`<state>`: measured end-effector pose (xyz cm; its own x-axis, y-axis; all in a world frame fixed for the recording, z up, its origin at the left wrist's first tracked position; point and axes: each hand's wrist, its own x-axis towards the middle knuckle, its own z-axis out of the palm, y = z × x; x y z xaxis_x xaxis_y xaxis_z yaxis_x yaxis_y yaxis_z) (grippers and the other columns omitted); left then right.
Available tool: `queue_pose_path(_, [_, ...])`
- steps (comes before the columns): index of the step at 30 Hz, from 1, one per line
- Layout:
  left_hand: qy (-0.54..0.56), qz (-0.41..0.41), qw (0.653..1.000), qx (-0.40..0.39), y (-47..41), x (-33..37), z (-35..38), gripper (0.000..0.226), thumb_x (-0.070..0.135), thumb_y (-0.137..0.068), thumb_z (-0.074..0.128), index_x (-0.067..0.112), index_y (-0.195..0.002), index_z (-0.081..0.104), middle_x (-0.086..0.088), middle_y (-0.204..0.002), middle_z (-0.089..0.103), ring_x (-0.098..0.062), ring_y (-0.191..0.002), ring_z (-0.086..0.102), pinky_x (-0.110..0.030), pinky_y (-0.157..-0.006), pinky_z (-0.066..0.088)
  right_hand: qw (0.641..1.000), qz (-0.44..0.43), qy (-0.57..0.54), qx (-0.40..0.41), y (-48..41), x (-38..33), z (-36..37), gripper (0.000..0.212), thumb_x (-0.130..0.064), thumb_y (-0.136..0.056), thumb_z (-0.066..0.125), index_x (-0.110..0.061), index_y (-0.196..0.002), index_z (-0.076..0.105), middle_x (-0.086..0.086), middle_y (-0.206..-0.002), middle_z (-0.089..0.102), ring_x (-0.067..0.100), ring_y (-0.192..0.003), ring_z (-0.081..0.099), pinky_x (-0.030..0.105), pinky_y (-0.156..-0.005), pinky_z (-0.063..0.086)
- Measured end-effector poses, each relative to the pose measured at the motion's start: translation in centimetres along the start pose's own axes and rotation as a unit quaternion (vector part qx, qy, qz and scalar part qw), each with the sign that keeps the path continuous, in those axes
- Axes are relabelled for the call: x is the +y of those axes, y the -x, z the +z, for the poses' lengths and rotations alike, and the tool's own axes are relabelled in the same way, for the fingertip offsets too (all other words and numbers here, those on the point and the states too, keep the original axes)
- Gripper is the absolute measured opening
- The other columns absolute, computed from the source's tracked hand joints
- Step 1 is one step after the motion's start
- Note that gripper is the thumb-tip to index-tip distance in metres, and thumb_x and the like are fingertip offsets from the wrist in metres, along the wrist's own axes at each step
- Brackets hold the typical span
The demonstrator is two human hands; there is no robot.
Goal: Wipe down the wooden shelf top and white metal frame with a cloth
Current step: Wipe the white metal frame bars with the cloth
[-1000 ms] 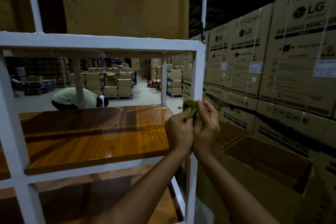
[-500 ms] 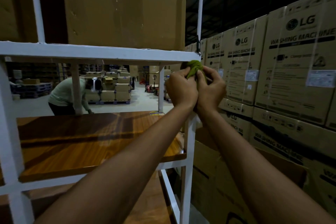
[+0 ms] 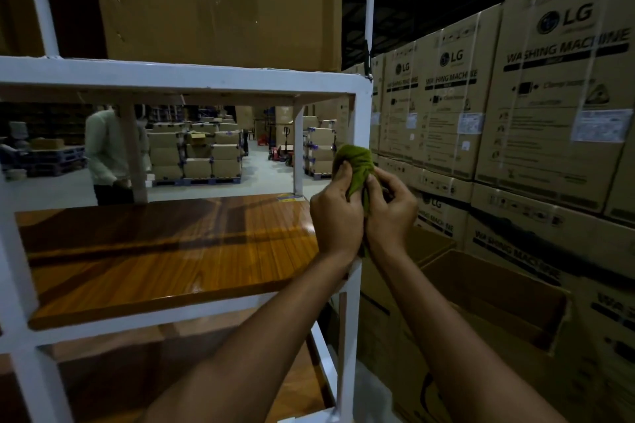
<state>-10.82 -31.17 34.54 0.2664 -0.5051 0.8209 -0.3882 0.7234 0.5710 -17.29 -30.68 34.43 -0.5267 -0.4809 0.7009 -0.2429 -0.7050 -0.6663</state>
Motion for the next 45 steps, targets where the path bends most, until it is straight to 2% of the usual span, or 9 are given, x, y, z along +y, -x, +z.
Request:
queue_pose_path(10, [-0.16, 0.055, 0.975, -0.147, 7.5, -3.6, -2.4, 0.046, 0.016, -0.099, 0.057, 0.006, -0.142, 0.048, -0.01, -0.106, 0.07, -0.02, -0.082, 0.066, -0.026, -0.065, 0.053, 0.995, 0.065, 0.06, -0.046, 7.6, 4.5, -3.2, 0.026, -0.008, -0.094, 0.062, -0.018, -0.117, 0.069, -0.005, -0.103, 0.072, 0.003, -0.093, 0.067, 0.034, -0.08, 0.059])
queue_pose_path(15, [-0.271, 0.109, 0.939, -0.18, 9.9, -4.8, -3.2, 0.057, 0.012, -0.085, 0.073, 0.001, -0.136, 0.052, -0.012, -0.112, 0.07, -0.025, -0.101, 0.068, -0.034, -0.085, 0.058, 0.991, 0.089, 0.075, -0.069, 11.1, 4.8, -4.2, 0.044, 0.001, -0.093, 0.061, -0.016, -0.134, 0.059, -0.019, -0.114, 0.063, -0.018, -0.089, 0.06, 0.007, -0.072, 0.051])
queue_pose_path(19, [-0.308, 0.145, 0.922, -0.185, 10.2, -4.7, -3.8, 0.053, 0.012, -0.079, 0.076, 0.002, -0.129, 0.059, -0.012, -0.114, 0.07, -0.025, -0.106, 0.067, -0.039, -0.098, 0.052, 0.988, 0.104, 0.068, -0.093, 12.1, 4.8, -4.5, 0.051, 0.004, -0.092, 0.06, -0.02, -0.137, 0.052, -0.027, -0.111, 0.058, -0.02, -0.088, 0.06, 0.005, -0.067, 0.048])
queue_pose_path(22, [-0.253, 0.086, 0.939, -0.215, 9.1, -4.4, -4.4, 0.03, 0.011, -0.089, 0.066, 0.009, -0.119, 0.063, -0.007, -0.1, 0.07, -0.021, -0.093, 0.066, -0.034, -0.081, 0.057, 0.987, 0.12, 0.074, -0.081, 10.9, 4.5, -4.3, 0.044, 0.001, -0.091, 0.063, -0.014, -0.132, 0.057, -0.015, -0.107, 0.066, -0.019, -0.079, 0.06, 0.004, -0.065, 0.047])
queue_pose_path(25, [-0.159, -0.039, 0.961, -0.225, 6.5, -3.5, -4.6, 0.011, 0.015, -0.093, 0.062, 0.017, -0.096, 0.073, -0.001, -0.082, 0.07, -0.01, -0.071, 0.06, -0.022, -0.061, 0.045, 0.989, 0.113, 0.078, -0.058, 8.5, 3.8, -3.4, 0.036, -0.006, -0.092, 0.065, -0.013, -0.127, 0.063, -0.006, -0.1, 0.073, -0.005, -0.07, 0.063, 0.008, -0.058, 0.047])
queue_pose_path(29, [-0.067, -0.139, 0.972, -0.18, 4.2, -2.9, -3.9, 0.011, 0.017, -0.089, 0.069, 0.018, -0.095, 0.078, 0.001, -0.084, 0.075, -0.011, -0.073, 0.067, -0.032, -0.065, 0.056, 0.989, 0.112, 0.083, -0.046, 6.5, 2.8, -2.6, 0.034, -0.009, -0.092, 0.066, -0.014, -0.126, 0.065, -0.007, -0.091, 0.072, 0.001, -0.065, 0.059, 0.009, -0.051, 0.044])
queue_pose_path(34, [0.0, -0.137, 0.986, -0.1, 1.3, -0.2, -2.3, 0.013, 0.014, -0.093, 0.063, 0.016, -0.097, 0.075, 0.002, -0.082, 0.072, -0.01, -0.073, 0.066, -0.03, -0.065, 0.056, 0.995, 0.072, 0.053, -0.051, 2.5, -0.3, -1.1, 0.026, -0.009, -0.094, 0.061, -0.02, -0.116, 0.069, -0.006, -0.083, 0.071, 0.01, -0.072, 0.066, 0.023, -0.061, 0.055])
queue_pose_path(40, [0.008, -0.087, 0.995, -0.042, -6.1, 5.1, -1.3, 0.016, 0.011, -0.091, 0.064, 0.013, -0.104, 0.074, -0.003, -0.092, 0.074, -0.017, -0.082, 0.067, -0.031, -0.068, 0.054, 0.991, 0.008, 0.097, -0.087, -4.9, -5.9, 0.9, 0.022, -0.013, -0.096, 0.057, -0.018, -0.085, 0.074, 0.0, -0.066, 0.067, 0.007, -0.054, 0.056, 0.022, -0.051, 0.041])
queue_pose_path(45, [0.006, -0.069, 0.997, -0.046, -9.1, 6.7, -1.2, 0.013, 0.01, -0.091, 0.065, 0.014, -0.098, 0.075, -0.002, -0.091, 0.074, -0.015, -0.084, 0.067, -0.031, -0.072, 0.057, 0.991, 0.01, 0.089, -0.096, -7.9, -8.4, 1.7, 0.026, -0.012, -0.096, 0.056, -0.026, -0.081, 0.072, -0.003, -0.075, 0.07, 0.014, -0.073, 0.066, 0.03, -0.065, 0.054])
